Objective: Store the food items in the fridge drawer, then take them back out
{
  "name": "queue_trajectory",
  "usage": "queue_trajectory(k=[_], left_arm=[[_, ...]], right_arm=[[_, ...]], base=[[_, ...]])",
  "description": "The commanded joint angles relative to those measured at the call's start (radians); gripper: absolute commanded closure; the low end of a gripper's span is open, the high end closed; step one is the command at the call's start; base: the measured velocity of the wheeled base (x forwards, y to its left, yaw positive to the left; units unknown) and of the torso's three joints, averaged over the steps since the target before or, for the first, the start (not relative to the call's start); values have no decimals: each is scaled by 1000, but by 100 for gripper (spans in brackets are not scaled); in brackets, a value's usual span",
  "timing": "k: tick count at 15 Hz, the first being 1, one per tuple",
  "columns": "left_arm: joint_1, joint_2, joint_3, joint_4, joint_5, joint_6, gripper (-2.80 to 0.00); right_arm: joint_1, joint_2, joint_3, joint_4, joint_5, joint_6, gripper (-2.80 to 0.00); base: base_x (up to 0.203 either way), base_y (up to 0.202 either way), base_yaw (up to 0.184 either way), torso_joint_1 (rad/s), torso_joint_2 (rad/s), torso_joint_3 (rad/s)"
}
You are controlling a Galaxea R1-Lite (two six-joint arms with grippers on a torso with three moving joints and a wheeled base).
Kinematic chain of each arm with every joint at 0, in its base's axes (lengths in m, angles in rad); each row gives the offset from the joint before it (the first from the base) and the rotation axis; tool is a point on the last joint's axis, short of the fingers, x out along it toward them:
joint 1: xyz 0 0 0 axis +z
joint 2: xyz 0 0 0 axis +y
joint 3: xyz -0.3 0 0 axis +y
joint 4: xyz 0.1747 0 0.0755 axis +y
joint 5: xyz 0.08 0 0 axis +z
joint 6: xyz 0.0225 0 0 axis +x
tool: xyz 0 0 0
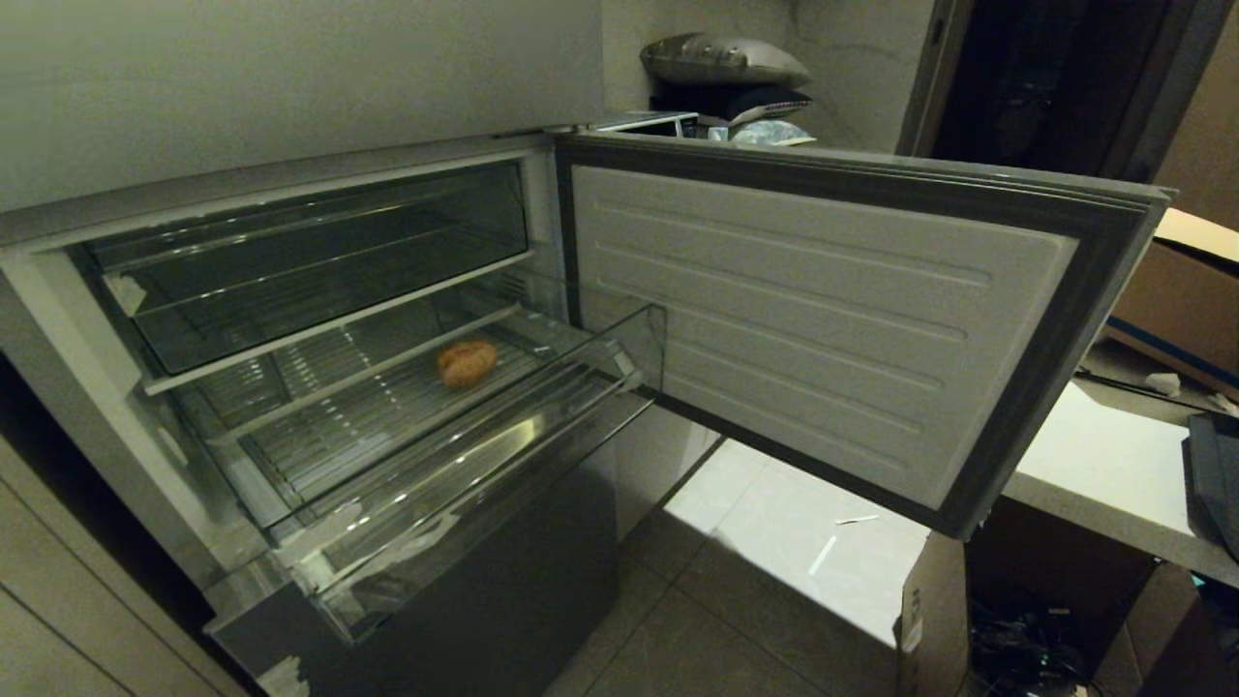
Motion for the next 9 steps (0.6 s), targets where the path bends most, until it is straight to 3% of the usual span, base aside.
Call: queue_trajectory(k=[1,9], left_arm=[[0,0,0,0,1,0,0],[1,0,-1,0,-1,0,0]], right_arm=[[-31,201,-85,-22,3,0,-280],[-94,478,-326,-59,8,-16,-280]], base=[[0,0,0,0,0,0],[0,0,0,0,0,0]])
